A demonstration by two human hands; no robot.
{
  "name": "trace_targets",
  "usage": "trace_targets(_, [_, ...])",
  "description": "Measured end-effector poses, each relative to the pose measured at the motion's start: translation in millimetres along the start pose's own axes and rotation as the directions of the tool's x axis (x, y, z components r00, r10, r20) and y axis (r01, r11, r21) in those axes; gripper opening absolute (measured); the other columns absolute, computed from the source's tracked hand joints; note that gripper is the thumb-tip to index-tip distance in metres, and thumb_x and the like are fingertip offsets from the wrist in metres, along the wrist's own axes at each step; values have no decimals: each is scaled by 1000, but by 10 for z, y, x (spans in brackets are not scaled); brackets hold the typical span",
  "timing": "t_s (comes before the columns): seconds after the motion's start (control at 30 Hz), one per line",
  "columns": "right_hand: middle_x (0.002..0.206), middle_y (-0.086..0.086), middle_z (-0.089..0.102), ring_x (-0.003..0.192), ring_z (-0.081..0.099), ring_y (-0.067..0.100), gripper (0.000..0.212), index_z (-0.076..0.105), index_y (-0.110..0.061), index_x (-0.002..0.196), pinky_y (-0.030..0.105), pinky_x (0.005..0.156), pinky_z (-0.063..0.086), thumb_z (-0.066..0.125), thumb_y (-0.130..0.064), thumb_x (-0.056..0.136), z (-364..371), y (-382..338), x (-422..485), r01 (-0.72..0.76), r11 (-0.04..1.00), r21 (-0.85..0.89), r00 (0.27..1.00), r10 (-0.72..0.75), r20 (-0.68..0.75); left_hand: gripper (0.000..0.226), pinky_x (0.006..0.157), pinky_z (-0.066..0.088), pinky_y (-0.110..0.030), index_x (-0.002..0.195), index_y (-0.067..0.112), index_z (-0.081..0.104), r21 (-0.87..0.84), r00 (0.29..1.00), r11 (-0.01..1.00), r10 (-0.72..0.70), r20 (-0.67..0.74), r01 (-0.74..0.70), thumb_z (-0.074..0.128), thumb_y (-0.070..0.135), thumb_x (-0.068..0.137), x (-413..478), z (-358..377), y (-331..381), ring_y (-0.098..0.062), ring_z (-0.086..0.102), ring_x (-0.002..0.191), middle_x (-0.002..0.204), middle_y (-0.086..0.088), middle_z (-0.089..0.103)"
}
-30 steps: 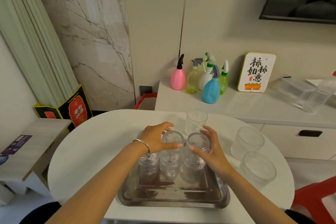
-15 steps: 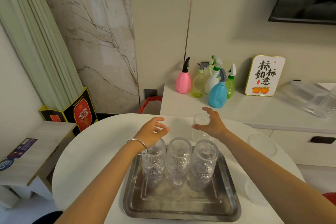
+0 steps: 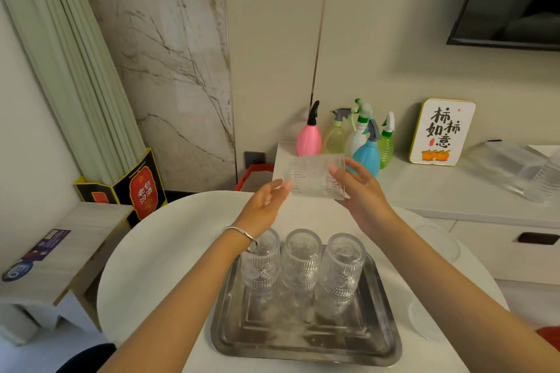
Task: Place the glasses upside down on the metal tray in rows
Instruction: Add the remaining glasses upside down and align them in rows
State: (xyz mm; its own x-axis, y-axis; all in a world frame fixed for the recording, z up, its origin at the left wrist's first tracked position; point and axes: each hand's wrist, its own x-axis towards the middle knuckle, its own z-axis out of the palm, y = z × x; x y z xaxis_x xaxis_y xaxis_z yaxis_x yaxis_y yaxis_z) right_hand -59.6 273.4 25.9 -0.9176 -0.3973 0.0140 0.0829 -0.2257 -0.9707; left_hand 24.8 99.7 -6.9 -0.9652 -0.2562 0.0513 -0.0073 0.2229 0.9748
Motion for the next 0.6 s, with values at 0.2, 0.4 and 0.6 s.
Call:
trace_targets(0.2, [112, 5, 62, 103, 64, 17, 58, 52, -20, 118, 32, 87, 54, 74, -28, 64, 223, 34, -429, 2, 997, 72, 979, -17, 203, 44, 81, 56, -31, 101, 30, 61, -375, 1000, 927, 23, -19, -28, 57, 58, 67, -303, -160, 208, -19, 65, 102, 112, -2, 66])
trace_targets(0.4, [124, 7, 64, 116, 60, 23, 61, 56, -17, 124, 44, 106, 42, 67, -50, 74, 367, 291, -710, -45, 967, -250, 897, 149, 416, 47, 63, 52, -15, 111, 33, 57, -184, 997, 980, 77, -23, -80, 59, 52, 68, -631, -493, 53, 4, 64, 90, 105, 13, 65])
trace_targets(0.6, [126, -8, 63, 119, 54, 4, 59, 59, -27, 121, 27, 101, 38, 54, -63, 74, 552, 609, -1001, -87, 938, -336, 909, 213, 359, 41, 71, 51, -13, 106, 43, 56, -42, 993, 995, 98, 65, -95, 68, 46, 67, -887, -523, -223, 2, 61, 98, 102, 24, 66])
